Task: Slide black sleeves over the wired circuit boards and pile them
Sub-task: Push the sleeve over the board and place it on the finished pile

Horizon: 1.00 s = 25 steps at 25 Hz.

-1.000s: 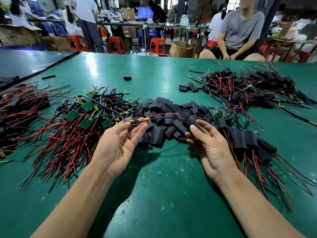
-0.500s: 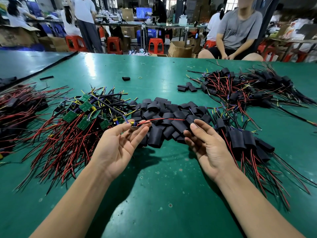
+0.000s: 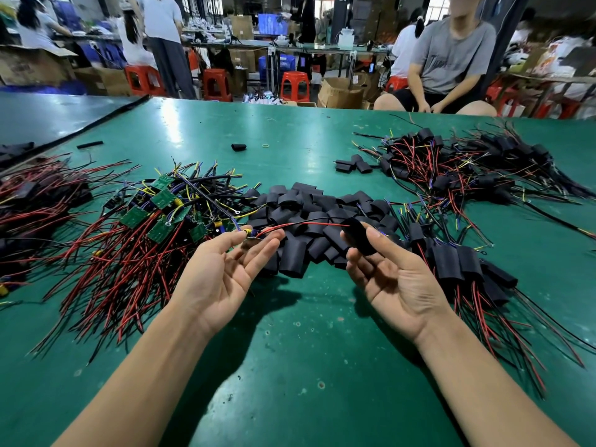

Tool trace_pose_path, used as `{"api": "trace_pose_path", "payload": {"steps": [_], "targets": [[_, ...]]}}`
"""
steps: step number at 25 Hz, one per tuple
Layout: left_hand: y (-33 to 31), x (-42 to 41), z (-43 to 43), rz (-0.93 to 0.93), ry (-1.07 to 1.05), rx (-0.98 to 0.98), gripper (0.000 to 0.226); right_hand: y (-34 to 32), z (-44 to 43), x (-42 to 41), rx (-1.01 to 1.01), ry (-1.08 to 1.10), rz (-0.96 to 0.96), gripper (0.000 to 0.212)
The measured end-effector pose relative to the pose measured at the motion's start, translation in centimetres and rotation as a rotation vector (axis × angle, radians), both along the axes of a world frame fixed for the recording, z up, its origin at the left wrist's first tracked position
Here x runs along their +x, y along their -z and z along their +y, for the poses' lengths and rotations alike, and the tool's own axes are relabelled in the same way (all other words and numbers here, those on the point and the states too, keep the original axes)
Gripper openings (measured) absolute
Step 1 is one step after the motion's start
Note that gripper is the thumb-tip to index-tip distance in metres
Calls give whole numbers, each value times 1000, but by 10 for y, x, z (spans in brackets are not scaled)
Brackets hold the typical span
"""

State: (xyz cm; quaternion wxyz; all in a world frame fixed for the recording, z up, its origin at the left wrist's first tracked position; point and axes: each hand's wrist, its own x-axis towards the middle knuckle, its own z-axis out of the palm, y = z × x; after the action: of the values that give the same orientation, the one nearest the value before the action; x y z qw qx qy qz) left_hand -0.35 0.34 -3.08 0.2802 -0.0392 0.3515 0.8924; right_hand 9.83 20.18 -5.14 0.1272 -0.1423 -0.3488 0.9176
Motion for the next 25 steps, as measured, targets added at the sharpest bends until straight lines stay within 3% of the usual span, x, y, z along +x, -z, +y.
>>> {"api": "trace_pose_path", "payload": {"steps": [4, 8, 12, 16, 20, 23, 25], "targets": [[0, -1, 0, 47, -37, -46, 22, -1, 1, 2, 18, -26, 21, 39], [0, -1, 0, 94, -74, -67, 12, 1, -1, 1, 206, 30, -25, 37], [5, 0, 3, 152, -42, -78, 11, 2, -2, -1, 324, 91, -57, 49], [10, 3, 5, 229, 19, -132, 19, 1, -6, -3, 219, 106, 3, 53], [15, 9, 10, 258, 85, -212, 34, -2, -3, -3, 24, 117, 102, 38], [18, 13, 15, 254, 117, -209, 31, -1, -8, -3, 34, 99, 117, 36], [19, 16, 16, 270, 135, -216, 33, 1, -14, -4, 153, 112, 89, 45]]}}
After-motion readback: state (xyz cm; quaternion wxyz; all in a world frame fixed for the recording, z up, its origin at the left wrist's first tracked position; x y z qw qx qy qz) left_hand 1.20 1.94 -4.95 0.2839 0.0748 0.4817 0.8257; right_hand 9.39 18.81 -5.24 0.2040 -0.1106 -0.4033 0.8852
